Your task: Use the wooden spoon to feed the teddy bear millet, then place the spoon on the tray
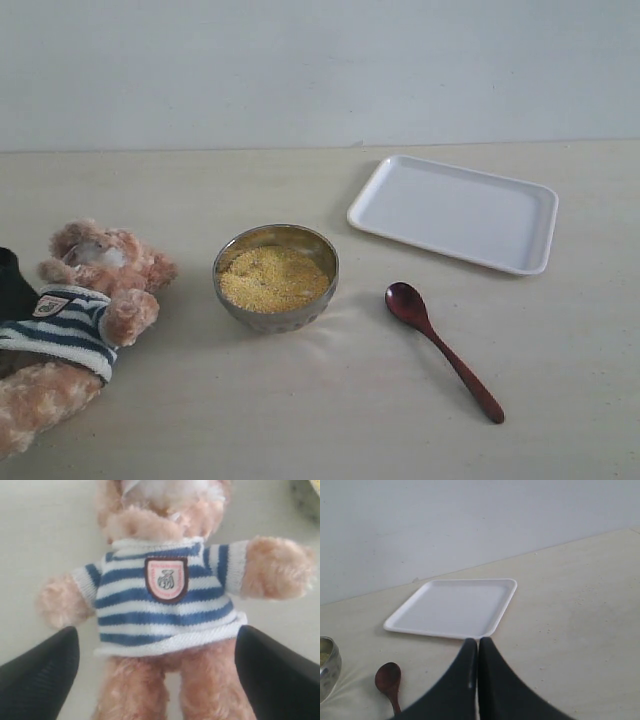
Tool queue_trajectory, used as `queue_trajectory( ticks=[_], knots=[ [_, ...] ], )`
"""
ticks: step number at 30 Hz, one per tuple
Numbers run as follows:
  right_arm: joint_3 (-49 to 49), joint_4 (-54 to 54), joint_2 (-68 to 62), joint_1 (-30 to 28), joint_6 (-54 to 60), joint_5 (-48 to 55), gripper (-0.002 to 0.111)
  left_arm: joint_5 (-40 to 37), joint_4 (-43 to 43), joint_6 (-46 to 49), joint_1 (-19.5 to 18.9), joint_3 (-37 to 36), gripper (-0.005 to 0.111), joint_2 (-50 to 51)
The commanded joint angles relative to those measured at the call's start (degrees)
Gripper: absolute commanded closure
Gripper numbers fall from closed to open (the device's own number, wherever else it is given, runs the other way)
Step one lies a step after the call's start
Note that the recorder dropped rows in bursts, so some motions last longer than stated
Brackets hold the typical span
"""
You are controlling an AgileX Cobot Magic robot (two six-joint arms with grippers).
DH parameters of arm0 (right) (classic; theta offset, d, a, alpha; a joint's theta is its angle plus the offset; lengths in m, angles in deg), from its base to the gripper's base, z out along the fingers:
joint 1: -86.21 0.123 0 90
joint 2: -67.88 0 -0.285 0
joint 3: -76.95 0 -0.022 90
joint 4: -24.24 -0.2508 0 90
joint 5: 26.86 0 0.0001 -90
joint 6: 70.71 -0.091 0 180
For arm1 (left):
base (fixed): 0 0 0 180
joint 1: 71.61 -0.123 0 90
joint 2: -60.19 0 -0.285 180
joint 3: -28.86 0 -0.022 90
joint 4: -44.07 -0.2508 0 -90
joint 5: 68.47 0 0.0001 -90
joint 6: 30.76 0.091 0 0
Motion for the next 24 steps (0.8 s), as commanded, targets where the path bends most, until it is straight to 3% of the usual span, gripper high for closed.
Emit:
queue_trajectory(
  ticks=[1,7,12,17,20,24],
  knots=[
    [0.0,-0.1,0.3,0.0,0.3,-0.6,0.108,-4.0,-5.9,-5.0,0.0,-0.3,0.028,-1.7],
    [0.0,-0.1,0.3,0.0,0.3,-0.6,0.108,-2.6,-5.4,-7.2,0.0,-0.3,0.028,-1.6],
    [0.0,-0.1,0.3,0.0,0.3,-1.7,0.108,0.2,2.4,1.5,0.0,-0.3,0.028,-1.6],
    [0.0,-0.1,0.3,0.0,0.3,-1.7,0.108,0.6,-0.3,1.9,-0.2,-0.3,0.028,-1.6],
    [0.0,-0.1,0.3,0.0,0.3,-1.7,0.108,0.7,0.1,1.9,-2.2,-0.3,0.028,-1.6],
    [0.0,-0.1,0.3,0.0,0.3,-1.7,0.108,-0.3,9.8,3.9,-2.9,-1.2,0.028,-2.1]
  ],
)
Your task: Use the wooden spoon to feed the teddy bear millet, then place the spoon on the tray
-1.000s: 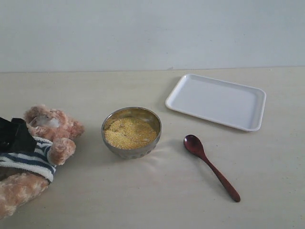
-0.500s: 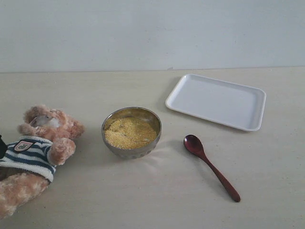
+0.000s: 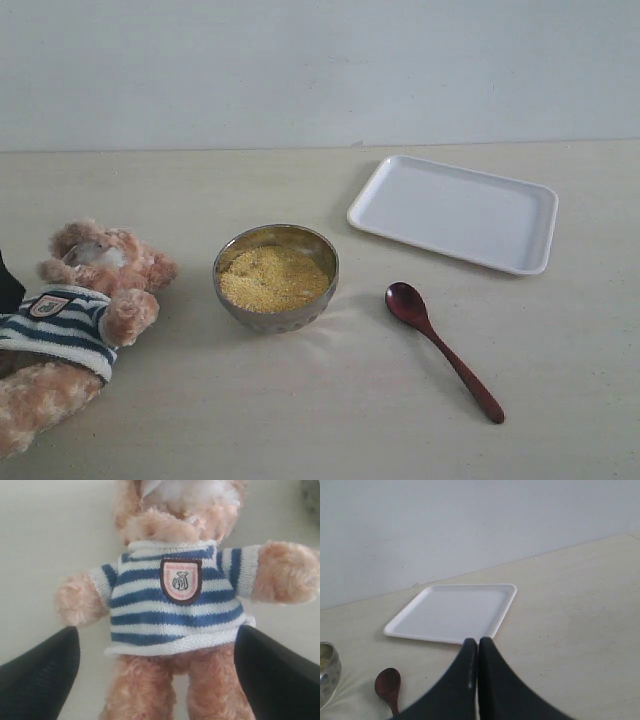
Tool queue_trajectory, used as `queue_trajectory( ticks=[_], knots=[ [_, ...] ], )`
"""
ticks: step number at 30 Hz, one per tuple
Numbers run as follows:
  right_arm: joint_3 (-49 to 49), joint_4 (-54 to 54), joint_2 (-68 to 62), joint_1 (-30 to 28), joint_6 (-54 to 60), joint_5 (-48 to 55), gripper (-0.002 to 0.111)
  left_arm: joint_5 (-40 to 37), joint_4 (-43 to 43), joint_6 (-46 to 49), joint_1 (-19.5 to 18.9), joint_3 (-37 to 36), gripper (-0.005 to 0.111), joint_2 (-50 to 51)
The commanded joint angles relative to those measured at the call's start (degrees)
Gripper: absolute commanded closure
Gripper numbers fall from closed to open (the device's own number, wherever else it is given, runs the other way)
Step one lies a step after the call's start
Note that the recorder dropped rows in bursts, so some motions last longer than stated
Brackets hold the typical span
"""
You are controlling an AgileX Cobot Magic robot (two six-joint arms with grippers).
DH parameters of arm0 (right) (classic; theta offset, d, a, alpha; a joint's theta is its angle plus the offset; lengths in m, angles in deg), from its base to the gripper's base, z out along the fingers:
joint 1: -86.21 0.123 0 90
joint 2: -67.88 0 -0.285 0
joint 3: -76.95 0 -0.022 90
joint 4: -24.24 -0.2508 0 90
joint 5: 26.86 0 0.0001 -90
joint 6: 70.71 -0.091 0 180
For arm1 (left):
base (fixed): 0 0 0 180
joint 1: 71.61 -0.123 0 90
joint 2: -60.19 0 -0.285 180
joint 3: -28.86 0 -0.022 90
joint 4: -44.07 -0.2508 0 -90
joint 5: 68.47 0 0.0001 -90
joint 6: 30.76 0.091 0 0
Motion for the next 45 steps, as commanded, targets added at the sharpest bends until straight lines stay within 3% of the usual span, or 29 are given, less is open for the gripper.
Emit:
queue_trajectory(
  ticks=[1,5,8,18,25,28,37,39,40,45],
  knots=[
    [0.0,-0.1,0.3,0.0,0.3,-0.6,0.108,0.2,14.0,5.6,-0.6,-1.8,0.028,-1.2],
    [0.0,-0.1,0.3,0.0,0.3,-0.6,0.108,5.1,38.1,21.3,-0.9,-5.1,0.028,-4.2],
    [0.0,-0.1,0.3,0.0,0.3,-0.6,0.108,4.7,46.8,28.8,-2.1,-7.2,0.028,-5.8],
    [0.0,-0.1,0.3,0.0,0.3,-0.6,0.108,1.0,45.2,33.4,-7.4,-11.1,0.028,-9.7],
    [0.0,-0.1,0.3,0.0,0.3,-0.6,0.108,8.7,42.1,29.2,-9.2,-14.1,0.018,-9.6],
    [0.0,-0.1,0.3,0.0,0.3,-0.6,0.108,5.4,42.3,27.6,-11.8,-14.1,0.018,-9.5],
    [0.0,-0.1,0.3,0.0,0.3,-0.6,0.108,-4.1,45.1,27.0,-12.2,-14.1,0.018,-9.5],
    [0.0,-0.1,0.3,0.0,0.3,-0.6,0.108,-5.7,51.6,31.0,-14.9,-14.5,0.018,-8.1],
    [0.0,-0.1,0.3,0.0,0.3,-0.6,0.108,-7.5,57.3,34.6,-18.5,-15.0,0.018,-6.0],
    [0.0,-0.1,0.3,0.0,0.3,-0.6,0.108,-10.2,55.2,37.6,-24.0,-15.3,0.019,-3.3]
  ],
)
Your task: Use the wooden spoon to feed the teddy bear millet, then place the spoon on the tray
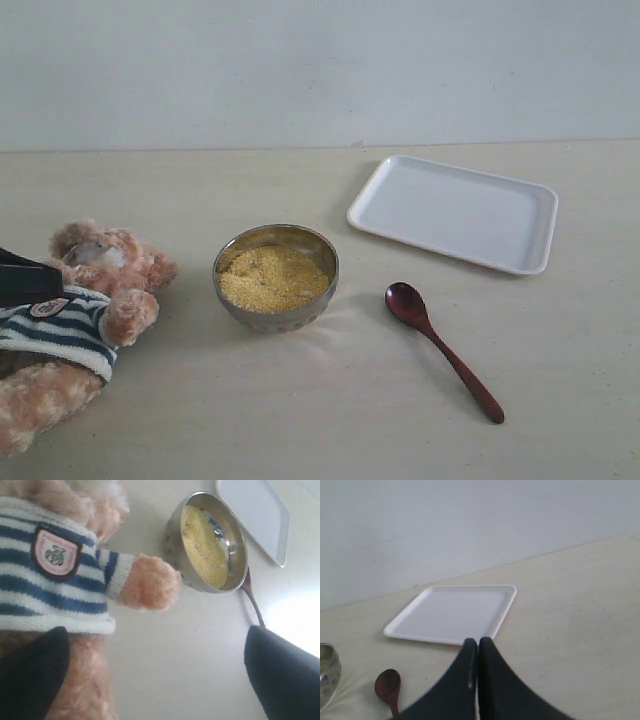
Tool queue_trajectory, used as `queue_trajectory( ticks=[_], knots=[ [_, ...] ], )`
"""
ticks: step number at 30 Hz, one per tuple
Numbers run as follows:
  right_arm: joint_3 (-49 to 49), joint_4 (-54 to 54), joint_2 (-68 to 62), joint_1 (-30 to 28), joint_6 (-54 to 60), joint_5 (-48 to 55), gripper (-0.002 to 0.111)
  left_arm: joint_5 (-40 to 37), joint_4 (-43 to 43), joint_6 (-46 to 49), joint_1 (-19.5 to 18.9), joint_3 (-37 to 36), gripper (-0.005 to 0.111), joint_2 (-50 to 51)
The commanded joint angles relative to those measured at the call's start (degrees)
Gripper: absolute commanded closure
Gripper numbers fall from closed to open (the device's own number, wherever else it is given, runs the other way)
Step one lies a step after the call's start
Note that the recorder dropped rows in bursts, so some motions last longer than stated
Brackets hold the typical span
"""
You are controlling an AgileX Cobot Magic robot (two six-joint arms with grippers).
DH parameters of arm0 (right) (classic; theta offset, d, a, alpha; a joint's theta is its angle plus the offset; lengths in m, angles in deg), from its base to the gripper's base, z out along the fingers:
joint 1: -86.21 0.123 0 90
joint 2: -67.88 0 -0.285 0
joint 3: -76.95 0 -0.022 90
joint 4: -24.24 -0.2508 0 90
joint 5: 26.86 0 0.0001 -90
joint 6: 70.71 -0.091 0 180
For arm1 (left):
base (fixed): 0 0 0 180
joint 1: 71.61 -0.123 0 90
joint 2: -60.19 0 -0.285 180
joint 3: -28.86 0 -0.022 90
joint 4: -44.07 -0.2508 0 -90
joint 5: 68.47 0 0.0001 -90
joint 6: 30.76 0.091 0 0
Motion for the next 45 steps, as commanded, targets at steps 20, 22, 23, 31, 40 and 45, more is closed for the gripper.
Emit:
queue_trajectory(
  ticks=[20,22,23,31,40,45],
  knots=[
    [0.0,-0.1,0.3,0.0,0.3,-0.5,0.108,7.9,-10.4,0.2,-7.7,6.3,0.019,9.4],
    [0.0,-0.1,0.3,0.0,0.3,-0.5,0.108,7.9,-10.4,0.6,-7.7,7.4,0.019,12.3],
    [0.0,-0.1,0.3,0.0,0.3,-0.5,0.108,7.9,-10.4,0.9,-7.7,7.9,0.019,13.8],
    [0.0,-0.1,0.3,0.0,0.3,-0.5,0.108,4.3,-10.1,5.1,-7.7,11.9,0.019,21.6],
    [0.0,-0.1,0.3,0.0,0.3,-0.5,0.108,1.3,-6.9,10.1,-6.1,12.6,0.019,26.6],
    [0.0,-0.1,0.3,0.0,0.3,-0.5,0.108,0.7,-7.4,10.6,-4.9,12.6,0.019,28.2]
  ],
)
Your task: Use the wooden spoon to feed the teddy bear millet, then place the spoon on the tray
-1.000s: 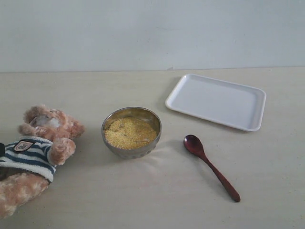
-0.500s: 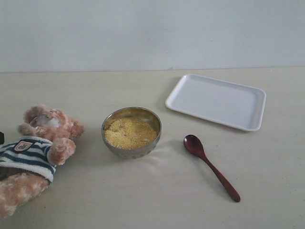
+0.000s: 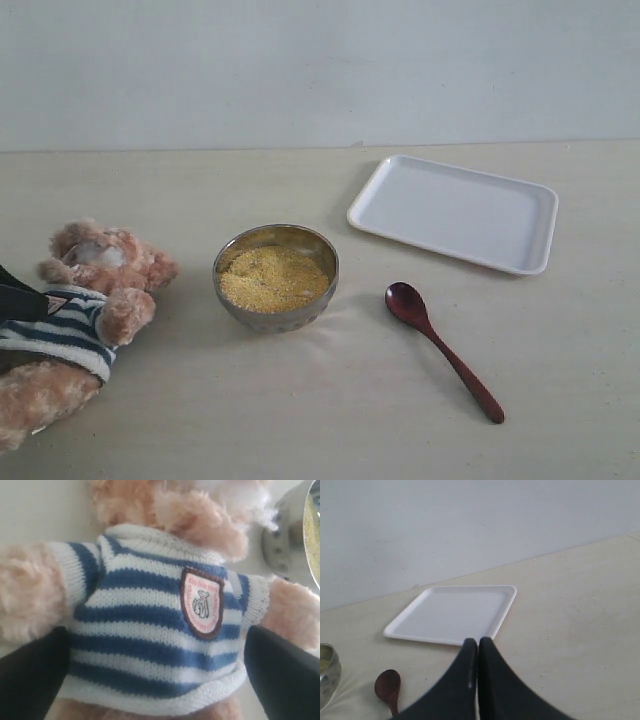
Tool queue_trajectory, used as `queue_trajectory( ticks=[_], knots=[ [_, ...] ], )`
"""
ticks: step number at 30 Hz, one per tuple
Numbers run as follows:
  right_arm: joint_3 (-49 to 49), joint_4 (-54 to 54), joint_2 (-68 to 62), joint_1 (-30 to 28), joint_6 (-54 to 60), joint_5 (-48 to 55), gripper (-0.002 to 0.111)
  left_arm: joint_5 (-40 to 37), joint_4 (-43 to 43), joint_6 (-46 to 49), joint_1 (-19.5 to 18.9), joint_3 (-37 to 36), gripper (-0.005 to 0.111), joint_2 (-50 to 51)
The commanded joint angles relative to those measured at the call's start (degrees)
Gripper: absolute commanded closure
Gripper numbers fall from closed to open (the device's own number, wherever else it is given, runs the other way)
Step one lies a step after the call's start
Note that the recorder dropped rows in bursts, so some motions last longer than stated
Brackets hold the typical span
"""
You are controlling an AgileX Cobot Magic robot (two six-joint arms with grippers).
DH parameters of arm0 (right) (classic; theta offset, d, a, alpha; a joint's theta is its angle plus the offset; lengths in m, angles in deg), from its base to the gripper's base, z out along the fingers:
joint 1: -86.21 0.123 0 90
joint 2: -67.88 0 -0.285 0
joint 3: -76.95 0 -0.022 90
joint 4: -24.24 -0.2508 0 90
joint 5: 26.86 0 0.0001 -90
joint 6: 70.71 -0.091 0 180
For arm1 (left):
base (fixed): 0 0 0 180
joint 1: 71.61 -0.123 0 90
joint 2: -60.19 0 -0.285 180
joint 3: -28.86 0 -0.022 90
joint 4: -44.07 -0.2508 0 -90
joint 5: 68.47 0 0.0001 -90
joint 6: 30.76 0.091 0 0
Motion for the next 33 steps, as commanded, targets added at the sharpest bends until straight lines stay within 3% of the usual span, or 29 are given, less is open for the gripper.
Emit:
queue_trajectory(
  ticks=[1,8,16,25,27,29,31,33],
  knots=[
    [0.0,-0.1,0.3,0.0,0.3,-0.3,0.108,-1.1,0.3,0.5,0.5,0.3,0.019,1.1],
    [0.0,-0.1,0.3,0.0,0.3,-0.3,0.108,-0.7,-0.8,0.6,0.5,0.3,0.002,3.9],
    [0.0,-0.1,0.3,0.0,0.3,-0.3,0.108,-0.4,1.9,1.9,0.6,0.3,0.002,9.6],
    [0.0,-0.1,0.3,0.0,0.3,-0.4,0.108,7.1,1.0,1.2,9.2,0.9,0.005,14.1],
    [0.0,-0.1,0.3,0.0,0.3,-0.6,0.108,7.5,0.3,-0.4,9.3,0.9,0.014,15.0],
    [0.0,-0.1,0.3,0.0,0.3,-1.7,0.108,7.8,-0.8,-3.2,9.3,0.9,0.034,15.4],
    [0.0,-0.1,0.3,0.0,0.3,-1.7,0.108,7.7,-2.7,-6.2,9.3,1.3,0.062,15.4],
    [0.0,-0.1,0.3,0.0,0.3,-1.6,0.108,5.7,-3.2,-6.5,9.3,1.8,0.100,15.4]
  ],
)
